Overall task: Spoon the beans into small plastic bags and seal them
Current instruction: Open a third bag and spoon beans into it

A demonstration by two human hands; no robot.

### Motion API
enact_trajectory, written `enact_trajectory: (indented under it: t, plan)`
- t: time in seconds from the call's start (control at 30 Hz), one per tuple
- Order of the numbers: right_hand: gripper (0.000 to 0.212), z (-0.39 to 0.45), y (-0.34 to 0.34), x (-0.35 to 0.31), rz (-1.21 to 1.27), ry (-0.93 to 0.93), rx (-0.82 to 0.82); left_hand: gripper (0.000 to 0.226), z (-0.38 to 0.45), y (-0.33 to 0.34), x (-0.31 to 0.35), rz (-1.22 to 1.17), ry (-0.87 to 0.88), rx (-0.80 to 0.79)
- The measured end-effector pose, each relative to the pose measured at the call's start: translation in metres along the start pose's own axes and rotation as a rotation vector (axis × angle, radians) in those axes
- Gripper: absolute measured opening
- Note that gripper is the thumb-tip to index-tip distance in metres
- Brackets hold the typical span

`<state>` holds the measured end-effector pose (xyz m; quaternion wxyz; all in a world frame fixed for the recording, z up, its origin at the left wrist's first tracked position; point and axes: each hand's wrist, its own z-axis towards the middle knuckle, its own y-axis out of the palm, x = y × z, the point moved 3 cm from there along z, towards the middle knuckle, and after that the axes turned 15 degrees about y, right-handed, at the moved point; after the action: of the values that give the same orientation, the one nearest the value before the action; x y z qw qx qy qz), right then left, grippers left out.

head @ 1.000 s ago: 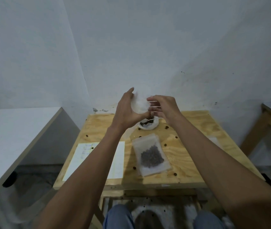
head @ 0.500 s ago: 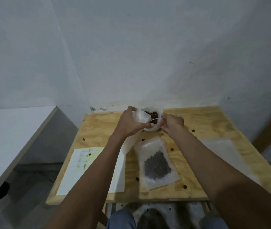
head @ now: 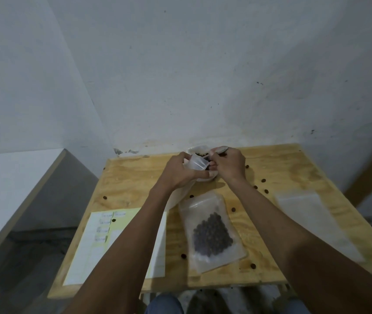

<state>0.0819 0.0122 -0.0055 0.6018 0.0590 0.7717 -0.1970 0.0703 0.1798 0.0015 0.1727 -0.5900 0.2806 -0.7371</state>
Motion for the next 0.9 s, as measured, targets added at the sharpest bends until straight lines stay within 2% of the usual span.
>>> enact_trajectory:
  t: [0.07, 0.2, 0.33, 0.4, 0.5, 0.63, 0.7, 0.8, 0.9]
  plan:
    - [0.008, -0.001, 0.002, -0.001, -0.011, -0.004, -0.002, 0.080, 0.002, 0.002, 0.001, -0.007, 0.006, -0.006]
    - [0.008, -0.002, -0.001, 0.000, 0.040, 0.008, 0.031, 0.083, 0.003, 0.002, 0.002, 0.058, -0.005, -0.005]
    - [0.009, -0.001, -0.017, 0.005, 0.176, 0.009, 0.118, 0.067, 0.001, 0.001, 0.000, 0.059, -0.022, 0.045]
    - [0.008, 0.001, -0.024, 0.010, 0.200, 0.012, 0.163, 0.072, 0.000, 0.001, -0.001, 0.063, -0.025, 0.054]
    - [0.008, 0.002, -0.030, 0.020, 0.220, 0.005, 0.195, 0.095, 0.000, 0.002, 0.002, 0.081, 0.015, 0.078]
    - [0.006, 0.000, -0.030, 0.031, 0.158, 0.044, 0.194, 0.098, 0.002, 0.004, 0.013, 0.111, 0.101, 0.134]
    - [0.006, -0.001, -0.030, 0.031, 0.178, 0.098, 0.147, 0.099, 0.004, 0.005, 0.019, 0.113, 0.128, 0.152]
    - [0.016, -0.002, -0.030, 0.029, 0.208, 0.180, 0.074, 0.101, 0.010, 0.006, 0.022, 0.119, 0.139, 0.157]
    - [0.014, -0.001, -0.032, 0.027, 0.277, 0.269, 0.030, 0.101, 0.010, 0.007, 0.021, 0.121, 0.142, 0.158]
